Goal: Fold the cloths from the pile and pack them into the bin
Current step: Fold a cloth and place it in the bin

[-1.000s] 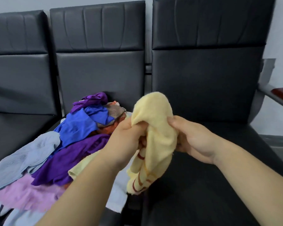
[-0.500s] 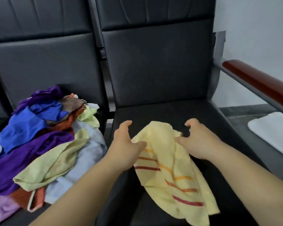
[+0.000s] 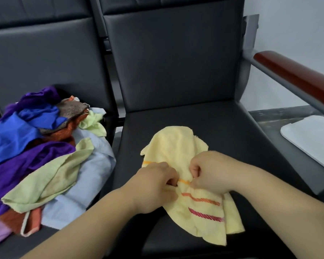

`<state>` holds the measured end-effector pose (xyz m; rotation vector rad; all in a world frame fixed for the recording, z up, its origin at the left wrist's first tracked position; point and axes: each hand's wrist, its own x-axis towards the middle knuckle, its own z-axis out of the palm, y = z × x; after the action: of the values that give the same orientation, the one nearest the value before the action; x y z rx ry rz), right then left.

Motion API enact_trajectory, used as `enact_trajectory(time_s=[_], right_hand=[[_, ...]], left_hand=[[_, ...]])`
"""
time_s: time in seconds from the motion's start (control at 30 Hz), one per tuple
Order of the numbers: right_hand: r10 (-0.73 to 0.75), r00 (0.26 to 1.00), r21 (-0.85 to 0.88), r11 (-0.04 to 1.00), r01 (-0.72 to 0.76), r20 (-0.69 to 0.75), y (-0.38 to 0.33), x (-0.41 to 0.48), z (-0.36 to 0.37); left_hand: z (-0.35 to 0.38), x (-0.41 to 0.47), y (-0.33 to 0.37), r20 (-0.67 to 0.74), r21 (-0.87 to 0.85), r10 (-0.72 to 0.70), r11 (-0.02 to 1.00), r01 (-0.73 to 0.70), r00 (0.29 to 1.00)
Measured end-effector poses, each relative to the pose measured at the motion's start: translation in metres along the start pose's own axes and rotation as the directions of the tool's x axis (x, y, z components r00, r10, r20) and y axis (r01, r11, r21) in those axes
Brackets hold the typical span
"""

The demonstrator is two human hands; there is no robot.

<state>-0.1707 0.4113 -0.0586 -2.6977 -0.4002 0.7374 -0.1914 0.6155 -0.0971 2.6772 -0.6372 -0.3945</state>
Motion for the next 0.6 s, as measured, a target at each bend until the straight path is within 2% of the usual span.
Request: enact_trajectory(time_s=[0.07,0.17,0.23,0.3,0.37,0.4,0.43,0.47,0.5,0.53,0.6], right_hand=[[0.056,0.998,0.076,0.996,-0.055,-0.016,0.006,0.002,-0.007],[0.169,0.972,0.103,0.983,-0.154,-0.162,0.016,0.005,-0.015],[0.258,0.919,0.071,0.966,-0.248,-0.299,0.02,0.004,-0.02],[0.266,0.847,0.044,0.96,-0.277,-0.46,0.019,0.002,-0.021],[0.167,0.816,0.079,0.986,-0.148,-0.554,0.01,-0.002,-0.016],[0.094,0.836,0.134,0.991,-0.024,-0.541,0.003,-0.005,-0.014],[0.032,0.882,0.224,0.971,0.084,-0.469,-0.007,-0.011,-0.012],[-0.019,0.934,0.298,0.945,0.133,-0.356,-0.016,-0.015,-0.008],[-0.062,0.969,0.296,0.946,0.133,-0.239,-0.023,-0.017,-0.002],[-0.097,0.98,0.205,0.97,0.133,-0.174,-0.025,-0.015,0.005],[-0.1,0.978,0.025,0.994,0.106,-0.182,-0.023,-0.004,0.016]], left_hand=[[0.0,-0.001,-0.002,-0.012,0.026,0.026,0.999,-0.025,1.0],[0.001,-0.004,-0.004,-0.028,0.038,0.034,0.999,-0.033,0.999],[-0.002,-0.007,-0.004,-0.057,-0.099,-0.03,0.995,0.024,0.998],[-0.008,-0.008,-0.006,-0.09,-0.31,-0.138,0.945,0.104,0.986],[-0.014,-0.008,-0.007,-0.085,-0.534,-0.242,0.83,0.161,0.967],[-0.018,-0.008,-0.008,-0.082,-0.631,-0.282,0.757,0.169,0.956],[-0.022,-0.008,-0.008,-0.084,-0.71,-0.314,0.685,0.164,0.946],[-0.026,-0.009,-0.008,-0.085,-0.767,-0.339,0.622,0.156,0.937],[-0.029,-0.009,-0.009,-0.08,-0.825,-0.354,0.548,0.137,0.932],[-0.032,-0.009,-0.01,-0.067,-0.874,-0.365,0.47,0.122,0.928],[-0.036,-0.009,-0.011,-0.052,-0.924,-0.386,0.368,0.102,0.921]])
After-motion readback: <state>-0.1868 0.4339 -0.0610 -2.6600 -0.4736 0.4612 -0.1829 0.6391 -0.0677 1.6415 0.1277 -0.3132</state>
